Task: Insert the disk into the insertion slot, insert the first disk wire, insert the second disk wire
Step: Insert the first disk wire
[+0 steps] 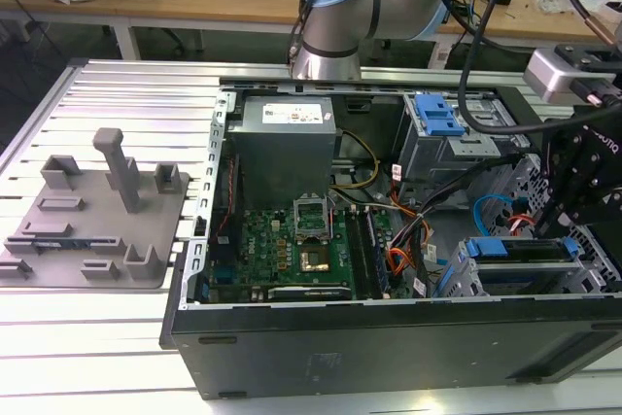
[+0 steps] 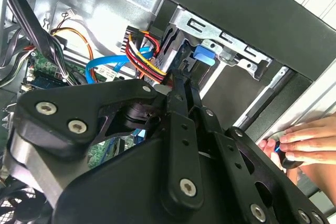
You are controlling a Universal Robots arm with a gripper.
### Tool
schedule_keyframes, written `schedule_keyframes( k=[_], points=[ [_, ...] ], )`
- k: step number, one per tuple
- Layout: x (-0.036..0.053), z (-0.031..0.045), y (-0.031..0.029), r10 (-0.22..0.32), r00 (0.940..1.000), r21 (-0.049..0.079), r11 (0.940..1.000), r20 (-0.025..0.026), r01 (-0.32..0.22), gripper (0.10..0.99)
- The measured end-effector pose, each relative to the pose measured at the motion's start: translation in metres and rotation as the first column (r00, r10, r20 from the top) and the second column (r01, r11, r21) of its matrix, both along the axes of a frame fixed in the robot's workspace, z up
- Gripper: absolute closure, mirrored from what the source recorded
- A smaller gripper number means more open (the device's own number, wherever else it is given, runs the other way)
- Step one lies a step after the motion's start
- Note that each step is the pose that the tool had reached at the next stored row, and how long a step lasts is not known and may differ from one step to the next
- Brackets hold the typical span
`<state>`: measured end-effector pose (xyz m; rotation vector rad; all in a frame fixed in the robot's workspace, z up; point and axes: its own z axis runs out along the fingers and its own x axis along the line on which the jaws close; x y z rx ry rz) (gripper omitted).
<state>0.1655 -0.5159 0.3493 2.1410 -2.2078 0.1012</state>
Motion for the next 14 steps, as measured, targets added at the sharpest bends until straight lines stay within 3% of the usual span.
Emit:
schedule_keyframes(
  k=[14],
  points=[
    [0.0000,-0.0046,-0.0003,-0.001,1.0000,0.000,1.0000,0.0000,0.001,0.918]
  ],
)
